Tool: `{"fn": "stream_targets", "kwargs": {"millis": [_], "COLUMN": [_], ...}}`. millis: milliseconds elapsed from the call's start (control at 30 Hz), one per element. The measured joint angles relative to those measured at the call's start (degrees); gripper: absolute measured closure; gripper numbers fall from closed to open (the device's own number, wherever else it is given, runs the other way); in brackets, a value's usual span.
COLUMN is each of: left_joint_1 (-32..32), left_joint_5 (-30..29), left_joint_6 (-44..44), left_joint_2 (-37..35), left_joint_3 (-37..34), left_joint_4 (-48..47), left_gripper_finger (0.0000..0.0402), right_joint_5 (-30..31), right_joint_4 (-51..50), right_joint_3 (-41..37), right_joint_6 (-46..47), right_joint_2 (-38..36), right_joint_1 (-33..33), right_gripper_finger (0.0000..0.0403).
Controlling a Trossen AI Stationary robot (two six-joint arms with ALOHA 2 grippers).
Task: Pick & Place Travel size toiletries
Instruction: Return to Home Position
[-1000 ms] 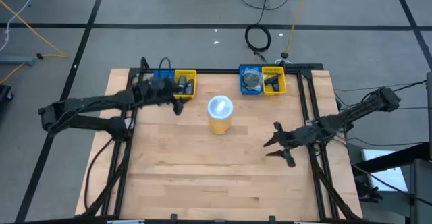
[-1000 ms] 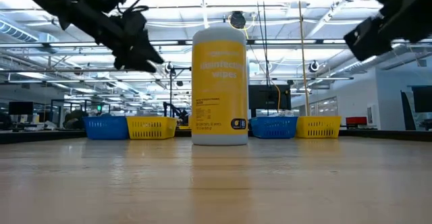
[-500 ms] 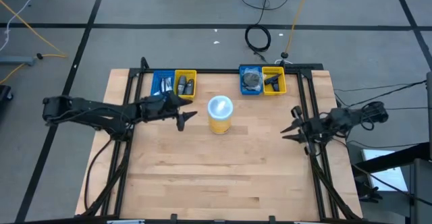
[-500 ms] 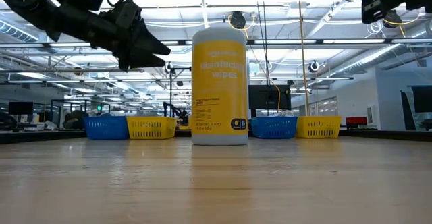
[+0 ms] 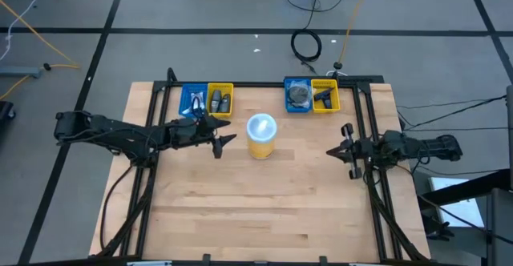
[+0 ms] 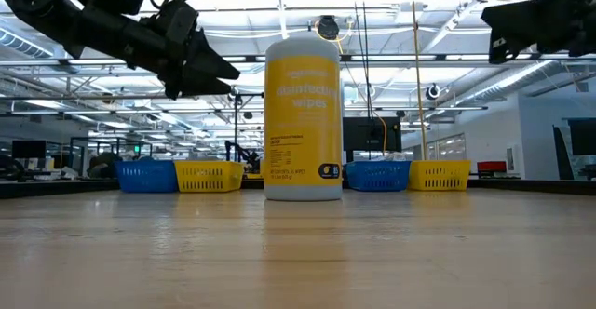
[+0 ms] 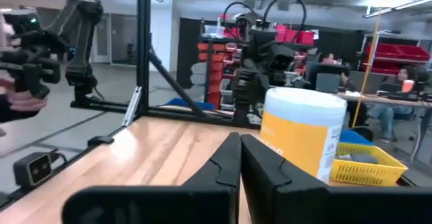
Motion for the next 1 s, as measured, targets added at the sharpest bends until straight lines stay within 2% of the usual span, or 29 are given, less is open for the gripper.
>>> {"fn": "stream_targets", "kwargs": {"millis": [233,600,767,900,1000], "left_joint_1": [0.0,-1.6,-3.0,-3.2,-2.6], "left_joint_5": [0.0,0.0,-2.3,-3.6,-3.5], "left_joint_6": [-0.1,1.5,2.5,2.4,3.0], "left_joint_2": [0.0,-1.6,-8.8,-18.9,-27.3], "left_joint_3": [0.0,-0.9,-9.7,-17.8,-21.4], "left_joint_4": [0.1,-1.0,2.1,5.9,3.6], "left_gripper_finger": [0.0131,0.0131,0.0131,0.0131,0.0131], "right_joint_5": [0.4,0.4,0.4,0.5,0.5], "right_joint_4": [1.3,-1.0,-1.3,-1.3,-1.3], "right_joint_3": [-4.3,-6.1,-6.1,-6.1,-6.2], "right_joint_6": [4.6,8.1,8.1,8.1,8.1], "right_joint_2": [-0.1,0.6,0.6,0.6,0.6], "right_joint_1": [-3.7,-3.8,-3.8,-3.8,-3.8], "right_gripper_finger": [0.0402,0.0395,0.0395,0.0395,0.0394]}}
